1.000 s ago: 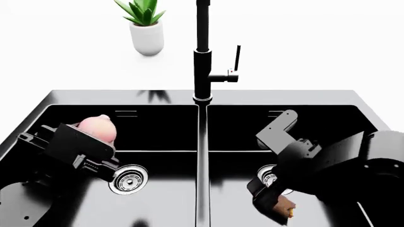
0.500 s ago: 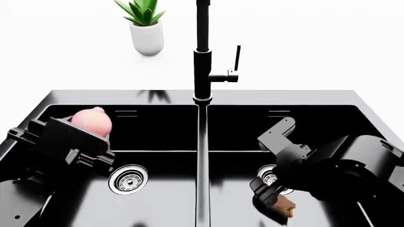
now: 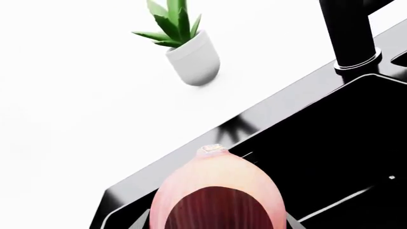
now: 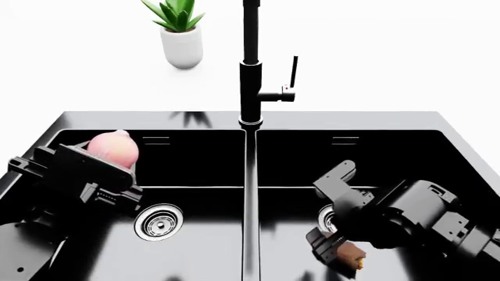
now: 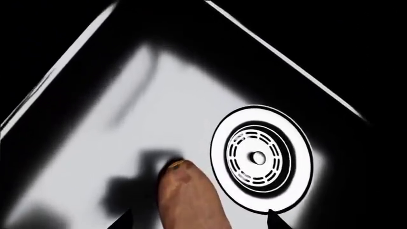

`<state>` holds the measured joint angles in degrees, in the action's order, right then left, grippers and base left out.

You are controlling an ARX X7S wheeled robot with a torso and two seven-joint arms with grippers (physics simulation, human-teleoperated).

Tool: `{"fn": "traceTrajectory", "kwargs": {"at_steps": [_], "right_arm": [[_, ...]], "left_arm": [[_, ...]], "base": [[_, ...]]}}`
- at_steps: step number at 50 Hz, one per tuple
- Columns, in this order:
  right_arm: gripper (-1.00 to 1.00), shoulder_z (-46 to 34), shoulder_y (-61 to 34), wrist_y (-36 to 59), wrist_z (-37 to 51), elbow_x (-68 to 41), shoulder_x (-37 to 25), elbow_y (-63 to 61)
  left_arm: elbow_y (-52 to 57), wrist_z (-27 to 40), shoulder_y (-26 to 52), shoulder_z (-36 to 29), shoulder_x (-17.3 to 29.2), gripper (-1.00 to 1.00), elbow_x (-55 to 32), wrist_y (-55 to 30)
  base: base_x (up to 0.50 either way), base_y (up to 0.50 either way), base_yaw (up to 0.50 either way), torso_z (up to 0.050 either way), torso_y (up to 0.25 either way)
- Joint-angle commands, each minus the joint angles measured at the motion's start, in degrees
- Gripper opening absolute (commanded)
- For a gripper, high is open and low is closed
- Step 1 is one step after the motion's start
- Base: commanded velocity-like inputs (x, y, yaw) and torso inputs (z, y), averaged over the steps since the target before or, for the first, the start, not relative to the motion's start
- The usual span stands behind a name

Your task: Pick the vegetables from the sink and place them on the cutting board.

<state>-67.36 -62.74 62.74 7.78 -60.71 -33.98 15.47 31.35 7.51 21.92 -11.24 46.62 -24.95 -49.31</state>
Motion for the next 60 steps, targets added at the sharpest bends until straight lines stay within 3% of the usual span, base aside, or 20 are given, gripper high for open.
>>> {"fn": "traceTrajectory", "kwargs": {"at_steps": [1, 31, 32, 38, 46, 54, 60], "right_arm": [[1.00, -2.7, 1.4, -3.3, -3.5, 3.6, 2.9, 6.7], [1.00, -8.6, 4.6, -15.0, -17.6, 12.1, 13.2, 33.3], [-1.00, -9.2, 4.8, -15.1, -18.2, 12.6, 13.5, 34.0], [-1.00, -11.1, 5.1, -13.4, -20.1, 13.4, 14.7, 35.3], [-1.00, -9.5, 3.8, -6.8, -14.4, 10.4, 10.0, 24.5], [-1.00, -5.4, 0.8, 1.6, -5.3, 4.1, -0.1, 2.4], [-1.00, 4.2, -3.0, 5.7, 5.9, -5.0, -9.7, -16.7]], "left_arm": [[-0.4, 0.7, -0.2, -0.2, -0.3, -1.00, -0.3, 1.2], [0.0, 0.2, 1.2, -0.8, -0.2, -1.00, -1.3, -0.4], [0.1, 0.2, 1.1, -0.7, -0.2, -1.00, -1.3, -0.5], [1.0, 0.5, 0.7, 0.1, 0.2, -1.00, -1.7, -0.8], [1.2, 0.4, -0.7, 1.5, 0.2, -1.00, -2.5, 0.3], [1.9, -0.5, -2.6, 4.7, -0.1, -1.00, -4.3, 3.8], [2.2, 0.2, -3.4, 6.2, -0.1, -1.00, -3.5, 6.0]], "base": [[0.00, 0.00, 0.00, 0.000, 0.000], [0.00, 0.00, 0.00, 0.000, 0.000], [0.00, 0.00, 0.00, 0.000, 0.000], [0.00, 0.00, 0.00, 0.000, 0.000], [0.00, 0.00, 0.00, 0.000, 0.000], [0.00, 0.00, 0.00, 0.000, 0.000], [0.00, 0.00, 0.00, 0.000, 0.000]]}}
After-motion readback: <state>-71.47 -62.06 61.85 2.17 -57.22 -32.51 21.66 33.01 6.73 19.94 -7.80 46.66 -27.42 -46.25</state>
